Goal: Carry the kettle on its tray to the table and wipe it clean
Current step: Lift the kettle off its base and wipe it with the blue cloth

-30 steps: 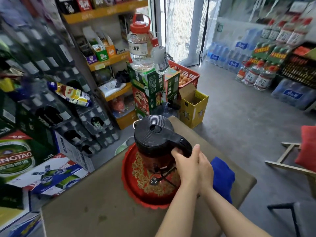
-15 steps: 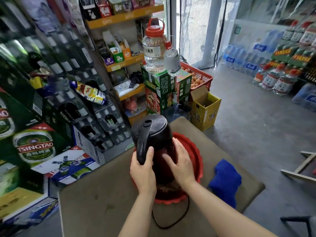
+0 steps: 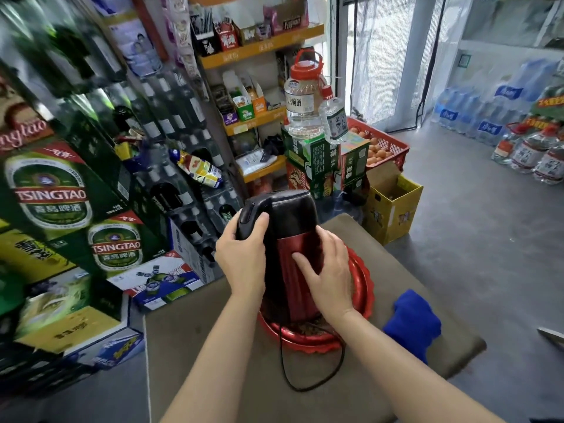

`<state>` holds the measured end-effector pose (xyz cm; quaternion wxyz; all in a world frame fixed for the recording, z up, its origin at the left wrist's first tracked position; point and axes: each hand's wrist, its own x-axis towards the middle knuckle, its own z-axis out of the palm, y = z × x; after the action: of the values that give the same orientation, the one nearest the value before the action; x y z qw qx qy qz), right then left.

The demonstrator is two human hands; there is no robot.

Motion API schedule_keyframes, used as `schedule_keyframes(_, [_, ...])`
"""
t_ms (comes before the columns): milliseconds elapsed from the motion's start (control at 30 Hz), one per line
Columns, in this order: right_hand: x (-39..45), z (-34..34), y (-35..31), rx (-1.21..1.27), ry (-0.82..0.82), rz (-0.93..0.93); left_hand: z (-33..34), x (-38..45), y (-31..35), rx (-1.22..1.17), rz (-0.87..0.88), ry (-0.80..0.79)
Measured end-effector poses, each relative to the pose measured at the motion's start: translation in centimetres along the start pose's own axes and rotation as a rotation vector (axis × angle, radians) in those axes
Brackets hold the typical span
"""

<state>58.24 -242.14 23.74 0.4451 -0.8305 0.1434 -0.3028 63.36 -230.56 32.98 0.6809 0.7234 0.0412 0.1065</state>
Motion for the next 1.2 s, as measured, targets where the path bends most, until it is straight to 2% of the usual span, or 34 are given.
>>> schedule_keyframes(100, [-0.9,-3.1,3.6,-0.076,-0.047,-0.029,-0.3,-0.4,0.4,-0.122,-0.120,0.066])
schedule_keyframes(167, [-2.3,-6.2,9.1,-0.298,-0.079,0.099,-0.6,-0.9,0.6,-0.174,-0.127,0.075])
schedule_keyframes(200, [-3.2,-7.8,12.2,-0.461,-0.145,0.205,-0.8,-1.1,0.6,-0.186,-0.122,0.082])
schedule_keyframes(300, [-6.7,-11.3,20.3,-0.764,-0.597,0.452,-1.2,-1.6,0.5,-0.229,-0.105,0.112])
schedule_keyframes(367, [-8.5,-12.3,22.5,-0.808,-0.735,0.409,-1.4,-1.7,0.2,-0.244,-0.093,0.137])
schedule_keyframes(433, [-9.4,-11.9,24.5,-0.902,-0.613,0.264,-1.7,-1.8,-0.2,-0.235,-0.085,0.160])
schedule_keyframes(500, [-9.3,-11.1,25.2,-0.813,-0.577,0.304,-2.1,-2.0,-0.3,-0.229,-0.085,0.168])
schedule_keyframes(567, [-7.5,-11.9,21.0,-0.507,-0.506,0.505,-2.6,-2.2,-0.4,-0.226,-0.084,0.167])
schedule_keyframes(633, [-5.4,-12.3,17.1,-0.064,-0.247,0.698,-3.1,-2.3,-0.3,-0.227,-0.083,0.173])
schedule_keyframes(667, [-4.7,-12.7,15.4,0.121,-0.158,0.723,-3.3,-2.3,-0.2,-0.233,-0.084,0.177])
schedule_keyframes(733, [-3.7,-12.8,11.3,0.374,-0.016,0.666,-3.7,-2.3,0.0,-0.249,-0.090,0.182])
schedule_keyframes(833, [-4.0,-10.6,4.6,0.557,-0.063,0.502,-3.9,-2.5,0.9,-0.269,-0.102,0.175])
schedule_keyframes(867, [-4.2,-9.5,2.5,0.535,-0.103,0.414,-4.0,-2.5,1.1,-0.279,-0.106,0.164])
schedule_keyframes(900, [-4.3,-8.4,0.0,0.491,-0.155,0.322,-4.2,-2.5,1.4,-0.286,-0.105,0.151])
schedule_keyframes(967, [-4.2,-6.5,-4.5,0.347,-0.264,0.017,-4.8,-2.6,2.1,-0.302,-0.103,0.124])
schedule_keyframes(1033, [-4.1,-4.6,-7.9,0.107,-0.320,-0.334,-5.6,-3.0,2.9,-0.301,-0.095,0.104])
schedule_keyframes(1067, [-4.0,-3.9,-9.6,0.013,-0.310,-0.435,-6.2,-3.0,3.3,-0.303,-0.113,0.110])
schedule_keyframes(1200, [-1.1,-1.9,-14.7,-0.379,-0.138,-0.561,-8.3,-3.3,5.6,-0.510,-0.248,0.114])
